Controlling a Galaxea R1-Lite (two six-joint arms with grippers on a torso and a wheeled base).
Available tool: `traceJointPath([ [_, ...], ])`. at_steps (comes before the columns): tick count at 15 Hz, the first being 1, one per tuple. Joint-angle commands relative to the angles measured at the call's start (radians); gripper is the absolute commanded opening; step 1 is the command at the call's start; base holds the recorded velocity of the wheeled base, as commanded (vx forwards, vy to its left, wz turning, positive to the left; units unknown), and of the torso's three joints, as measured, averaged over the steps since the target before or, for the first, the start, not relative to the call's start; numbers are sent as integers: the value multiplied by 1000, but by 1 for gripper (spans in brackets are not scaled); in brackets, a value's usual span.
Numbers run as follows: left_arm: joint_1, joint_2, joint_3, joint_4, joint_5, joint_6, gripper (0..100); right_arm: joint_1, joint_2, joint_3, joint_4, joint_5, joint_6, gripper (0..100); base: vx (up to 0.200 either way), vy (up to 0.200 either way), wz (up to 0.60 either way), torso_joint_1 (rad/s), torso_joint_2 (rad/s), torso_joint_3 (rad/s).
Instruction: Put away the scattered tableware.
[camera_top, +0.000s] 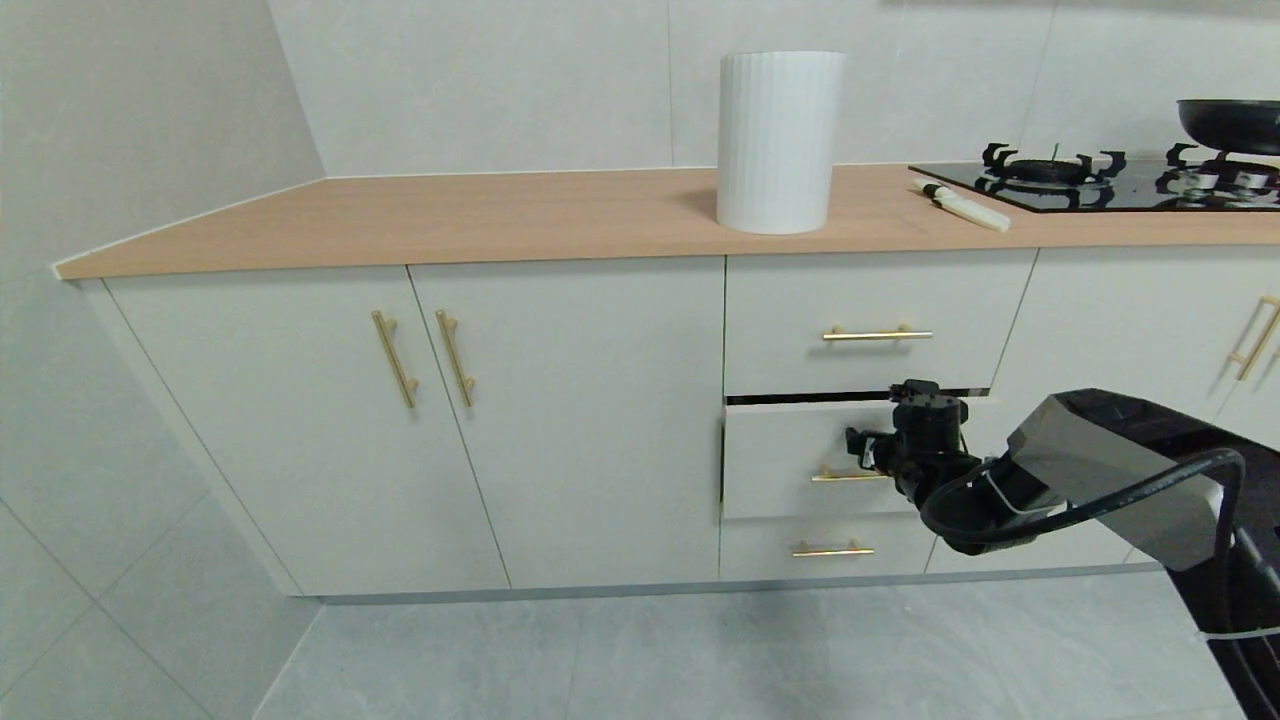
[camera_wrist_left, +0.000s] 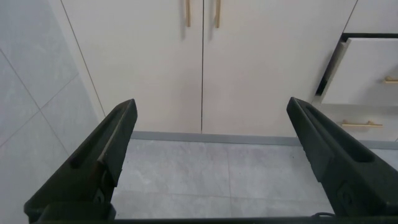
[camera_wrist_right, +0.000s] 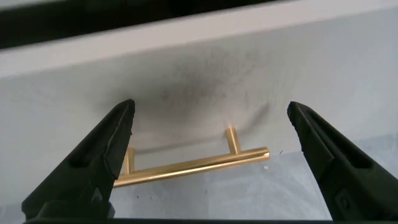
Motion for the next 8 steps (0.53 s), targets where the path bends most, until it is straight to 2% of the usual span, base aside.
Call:
traceJointPath([
  [1,0,2,0,-1,0,-1,100,-2,38,-60,14,-1,-2,100,0,0,0,0,0,0],
  [8,0,2,0,-1,0,-1,100,-8,99,-228,103,-1,-5,100,0,0,0,0,0,0],
])
